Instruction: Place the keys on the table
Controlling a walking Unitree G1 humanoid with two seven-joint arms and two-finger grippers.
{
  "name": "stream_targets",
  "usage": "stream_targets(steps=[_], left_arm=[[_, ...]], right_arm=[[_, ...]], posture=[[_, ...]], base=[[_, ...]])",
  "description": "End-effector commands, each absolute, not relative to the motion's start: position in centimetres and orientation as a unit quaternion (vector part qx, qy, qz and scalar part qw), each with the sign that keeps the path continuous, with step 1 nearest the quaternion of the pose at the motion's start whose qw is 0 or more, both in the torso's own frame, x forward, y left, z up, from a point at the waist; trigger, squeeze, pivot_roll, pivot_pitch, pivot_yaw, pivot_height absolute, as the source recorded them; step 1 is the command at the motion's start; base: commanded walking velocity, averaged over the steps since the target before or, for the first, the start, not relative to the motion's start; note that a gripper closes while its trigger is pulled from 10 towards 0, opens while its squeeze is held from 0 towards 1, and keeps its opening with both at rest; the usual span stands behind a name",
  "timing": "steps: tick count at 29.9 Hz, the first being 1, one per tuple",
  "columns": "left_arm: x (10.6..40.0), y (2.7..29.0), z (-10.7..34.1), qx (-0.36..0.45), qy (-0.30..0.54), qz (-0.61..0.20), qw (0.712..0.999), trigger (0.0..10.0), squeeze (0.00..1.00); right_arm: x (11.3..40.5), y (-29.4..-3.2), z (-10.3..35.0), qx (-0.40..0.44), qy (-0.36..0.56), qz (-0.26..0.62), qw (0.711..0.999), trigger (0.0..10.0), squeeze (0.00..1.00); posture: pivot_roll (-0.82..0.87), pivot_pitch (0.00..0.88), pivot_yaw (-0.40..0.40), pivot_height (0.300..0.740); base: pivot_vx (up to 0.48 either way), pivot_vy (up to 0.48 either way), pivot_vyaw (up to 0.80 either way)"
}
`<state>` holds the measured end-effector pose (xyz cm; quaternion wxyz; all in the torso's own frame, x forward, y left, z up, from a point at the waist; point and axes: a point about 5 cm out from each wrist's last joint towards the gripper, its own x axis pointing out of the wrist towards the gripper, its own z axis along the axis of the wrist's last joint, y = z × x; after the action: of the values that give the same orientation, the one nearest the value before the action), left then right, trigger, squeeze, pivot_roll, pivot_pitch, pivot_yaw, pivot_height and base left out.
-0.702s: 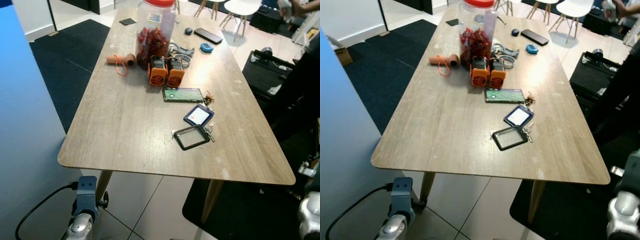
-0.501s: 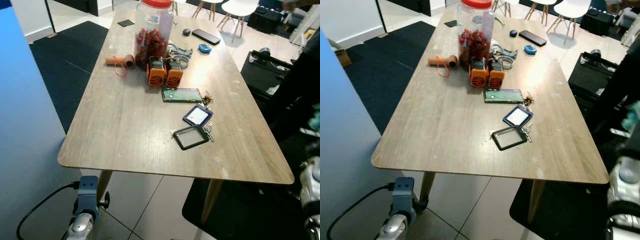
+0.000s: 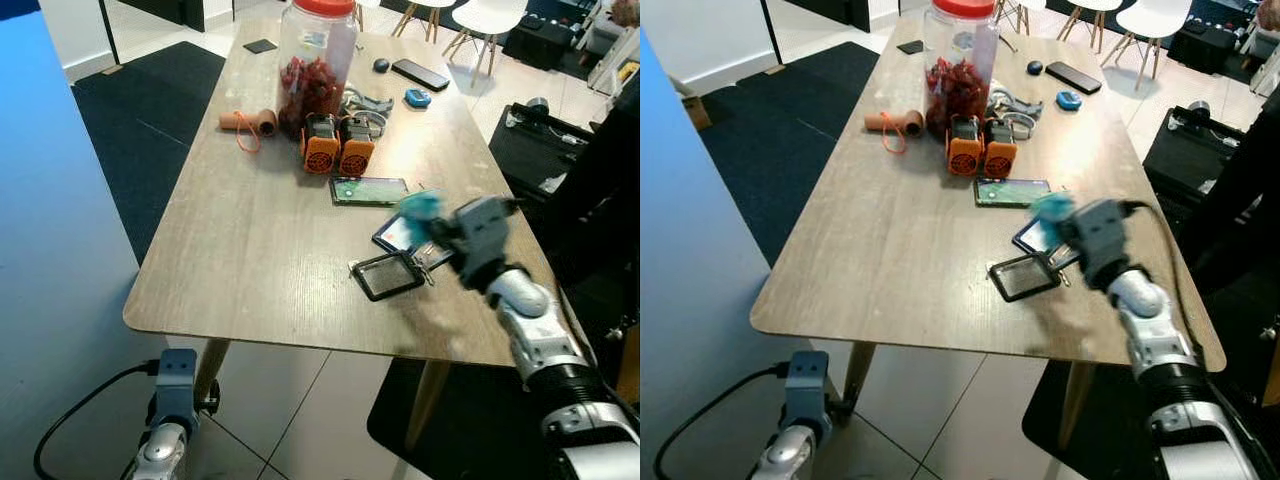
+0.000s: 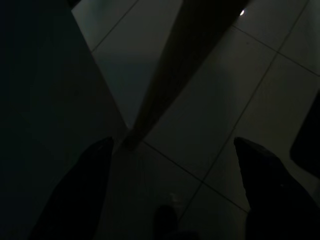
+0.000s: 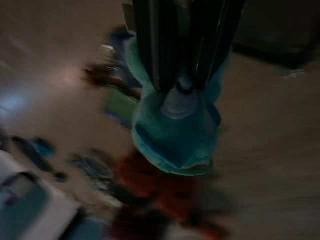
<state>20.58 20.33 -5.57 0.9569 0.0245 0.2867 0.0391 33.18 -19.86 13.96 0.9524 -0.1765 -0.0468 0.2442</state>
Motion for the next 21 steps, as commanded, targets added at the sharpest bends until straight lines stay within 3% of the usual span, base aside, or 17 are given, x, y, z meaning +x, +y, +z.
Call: stream_targets(steps=[1, 6, 12, 18, 19, 20, 21], left_arm=[[20.0, 20.3, -5.9, 0.027, 0.297, 0.035, 0.954, 10.0, 0.00], [19.6, 20.4, -6.1, 0.028, 0.300, 0.035, 0.953, 10.0, 0.00], [19.5, 20.2, -6.2, 0.031, 0.302, 0.024, 0.953, 10.0, 0.00], [19.7, 20.1, -6.1, 0.031, 0.300, 0.023, 0.953, 10.0, 0.00], [19.8, 20.1, -6.1, 0.031, 0.300, 0.023, 0.953, 10.0, 0.00], [19.8, 20.1, -6.1, 0.031, 0.300, 0.023, 0.953, 10.0, 0.00], [19.8, 20.1, -6.1, 0.031, 0.300, 0.024, 0.953, 10.0, 0.00]], right_arm=[[32.8, -19.7, 13.6, -0.185, -0.024, 0.272, 0.944, 10.0, 0.00], [31.3, -18.4, 13.2, -0.206, 0.037, 0.377, 0.903, 10.0, 0.00], [30.0, -18.5, 13.9, -0.237, 0.080, 0.427, 0.869, 10.0, 0.00], [29.4, -18.8, 14.7, -0.247, 0.106, 0.439, 0.857, 10.0, 0.00], [29.3, -18.8, 14.8, -0.246, 0.108, 0.441, 0.856, 10.0, 0.13], [29.3, -18.8, 14.8, -0.246, 0.108, 0.441, 0.856, 10.0, 0.13], [29.2, -18.8, 14.9, -0.246, 0.111, 0.442, 0.855, 10.0, 0.40]], posture=[[0.08, 0.043, -0.113, 0.740], [0.08, 0.049, -0.117, 0.740], [0.08, 0.051, -0.111, 0.740], [0.08, 0.048, -0.111, 0.740], [0.08, 0.047, -0.112, 0.740], [0.08, 0.047, -0.112, 0.740], [0.08, 0.047, -0.112, 0.740]], base=[[0.000, 0.000, 0.00], [0.000, 0.000, 0.00], [0.000, 0.000, 0.00], [0.000, 0.000, 0.00], [0.000, 0.000, 0.00], [0.000, 0.000, 0.00], [0.000, 0.000, 0.00]])
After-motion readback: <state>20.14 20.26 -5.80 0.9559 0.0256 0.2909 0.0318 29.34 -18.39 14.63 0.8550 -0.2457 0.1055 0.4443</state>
